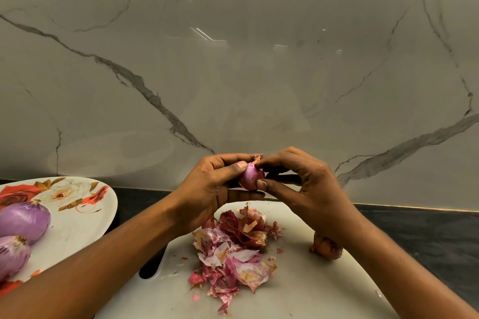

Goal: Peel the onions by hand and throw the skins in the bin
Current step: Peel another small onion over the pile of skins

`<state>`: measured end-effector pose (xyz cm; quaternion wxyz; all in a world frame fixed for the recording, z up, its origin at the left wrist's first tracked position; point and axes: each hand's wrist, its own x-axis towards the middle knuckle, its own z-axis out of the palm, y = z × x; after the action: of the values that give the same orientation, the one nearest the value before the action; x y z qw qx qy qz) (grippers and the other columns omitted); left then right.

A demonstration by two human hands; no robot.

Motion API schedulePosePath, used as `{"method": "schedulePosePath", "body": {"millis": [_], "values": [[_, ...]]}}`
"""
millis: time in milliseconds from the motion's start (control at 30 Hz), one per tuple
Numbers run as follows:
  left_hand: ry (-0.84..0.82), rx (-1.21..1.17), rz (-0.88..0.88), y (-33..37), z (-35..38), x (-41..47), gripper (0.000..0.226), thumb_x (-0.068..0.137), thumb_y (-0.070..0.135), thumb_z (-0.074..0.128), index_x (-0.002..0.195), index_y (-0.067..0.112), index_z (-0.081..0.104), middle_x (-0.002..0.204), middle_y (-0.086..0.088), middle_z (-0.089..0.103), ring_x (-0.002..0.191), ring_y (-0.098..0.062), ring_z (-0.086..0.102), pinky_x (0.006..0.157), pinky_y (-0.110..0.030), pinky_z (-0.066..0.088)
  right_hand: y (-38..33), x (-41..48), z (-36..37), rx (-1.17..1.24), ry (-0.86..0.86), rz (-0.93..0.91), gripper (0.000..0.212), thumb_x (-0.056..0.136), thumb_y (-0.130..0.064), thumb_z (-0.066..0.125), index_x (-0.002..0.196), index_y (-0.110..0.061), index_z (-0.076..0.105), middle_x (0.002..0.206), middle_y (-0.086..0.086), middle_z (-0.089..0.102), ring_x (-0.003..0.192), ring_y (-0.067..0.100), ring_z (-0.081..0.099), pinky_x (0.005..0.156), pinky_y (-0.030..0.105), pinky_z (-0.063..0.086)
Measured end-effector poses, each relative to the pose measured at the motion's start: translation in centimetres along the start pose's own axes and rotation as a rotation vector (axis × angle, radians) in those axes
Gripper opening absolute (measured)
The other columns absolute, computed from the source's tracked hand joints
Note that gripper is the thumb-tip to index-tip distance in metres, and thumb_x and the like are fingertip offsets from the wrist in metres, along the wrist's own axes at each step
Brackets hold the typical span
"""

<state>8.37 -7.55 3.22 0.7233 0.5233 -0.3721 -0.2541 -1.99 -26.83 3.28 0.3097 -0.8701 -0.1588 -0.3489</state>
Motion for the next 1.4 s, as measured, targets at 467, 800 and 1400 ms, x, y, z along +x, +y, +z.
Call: {"method": "schedulePosePath", "body": {"millis": [467, 800, 1400], "values": [[-0.053, 0.037, -0.017, -0.04, -0.14, -0.22, 0.033, 0.105, 0.013, 0.049, 0.13, 0.002, 0.068, 0.124, -0.02, 0.073, 0.105, -0.039, 0.073, 0.087, -0.044, 0.064, 0.12, 0.15, -0.43, 0.024, -0.055, -0.068, 0.026, 0.09, -0.02, 0.081, 0.115, -0.016, 0.075, 0.109, -0.008, 0.068, 0.106, 0.016, 0.071, 0.094, 0.033, 0.061], [-0.032, 0.007, -0.023, -0.15, -0.13, 0.06, 0.036, 0.1, 0.017, 0.054, 0.128, 0.004, 0.071, 0.124, -0.019, 0.073, 0.107, -0.039, 0.073, 0.088, -0.045, 0.065, 0.26, 0.13, -0.12, 0.016, -0.01, -0.078, 0.018, 0.089, -0.019, 0.082, 0.105, -0.014, 0.076, 0.105, -0.007, 0.068, 0.102, 0.015, 0.072, 0.088, 0.032, 0.063], [-0.008, 0.075, -0.029, -0.39, -0.02, 0.14, 0.032, 0.108, 0.012, 0.048, 0.131, 0.007, 0.07, 0.122, -0.021, 0.074, 0.11, -0.042, 0.073, 0.091, -0.044, 0.064, 0.24, 0.19, -0.92, -0.142, 0.032, -0.18, 0.022, 0.093, -0.009, 0.078, 0.114, -0.013, 0.08, 0.103, -0.006, 0.075, 0.096, 0.009, 0.073, 0.08, 0.026, 0.062]]}}
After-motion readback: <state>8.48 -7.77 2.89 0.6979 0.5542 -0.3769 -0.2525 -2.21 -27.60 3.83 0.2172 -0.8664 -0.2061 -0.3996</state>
